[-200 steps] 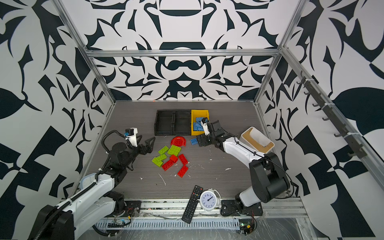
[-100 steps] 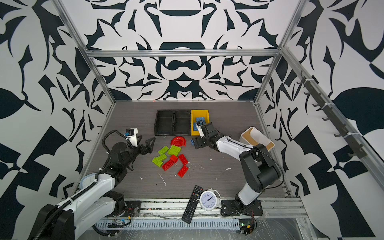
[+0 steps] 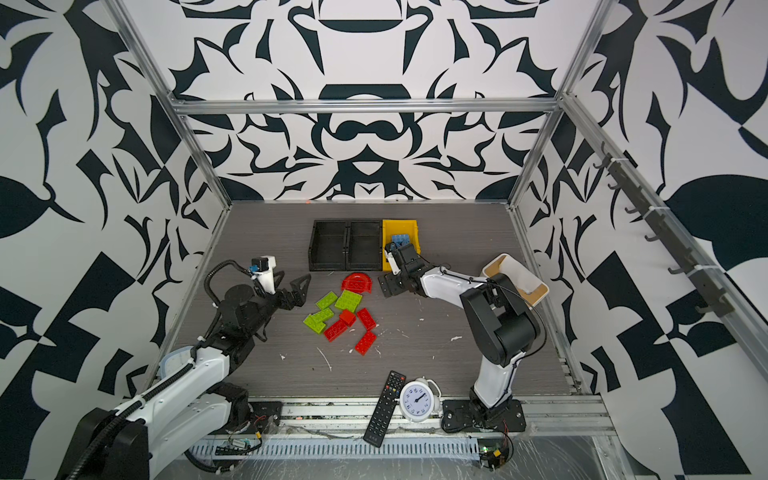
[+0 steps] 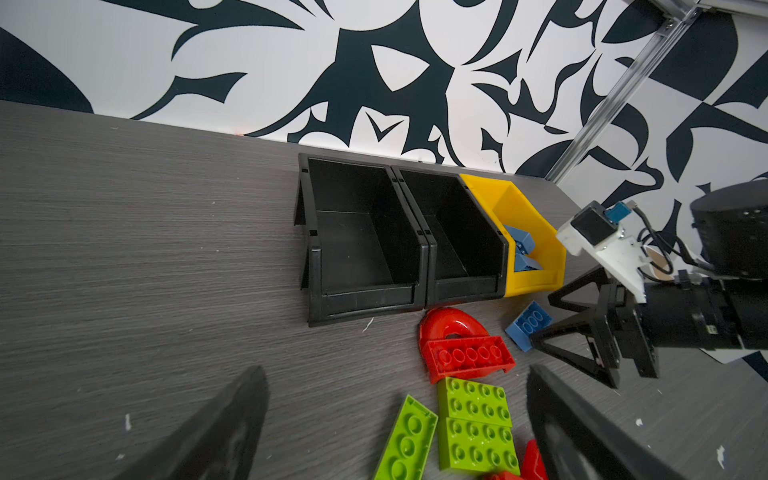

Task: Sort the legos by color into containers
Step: 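Move the held blue brick over the yellow bin with the right gripper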

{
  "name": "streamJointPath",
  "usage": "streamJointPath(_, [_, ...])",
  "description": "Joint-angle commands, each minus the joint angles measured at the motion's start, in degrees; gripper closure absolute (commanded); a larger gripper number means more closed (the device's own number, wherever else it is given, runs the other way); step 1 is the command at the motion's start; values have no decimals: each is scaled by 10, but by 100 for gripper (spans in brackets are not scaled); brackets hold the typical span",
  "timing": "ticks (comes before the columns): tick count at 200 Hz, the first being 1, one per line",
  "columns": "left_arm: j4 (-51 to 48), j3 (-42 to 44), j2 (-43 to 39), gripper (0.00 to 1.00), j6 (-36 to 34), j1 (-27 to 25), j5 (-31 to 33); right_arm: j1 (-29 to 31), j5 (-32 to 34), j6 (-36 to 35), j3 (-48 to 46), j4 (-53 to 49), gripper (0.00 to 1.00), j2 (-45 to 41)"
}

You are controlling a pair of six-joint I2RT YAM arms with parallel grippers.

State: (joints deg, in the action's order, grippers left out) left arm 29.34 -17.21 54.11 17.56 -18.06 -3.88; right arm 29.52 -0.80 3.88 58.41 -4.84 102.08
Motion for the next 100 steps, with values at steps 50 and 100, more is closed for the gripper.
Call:
streamJointPath(50, [5,-3,-6,1,-2,0,-1,9,26,-6,43,-10,7,20])
streamJointPath(100, [5,-4,-4,0,-2,0,0,9,20,-10,58,-25,13,43])
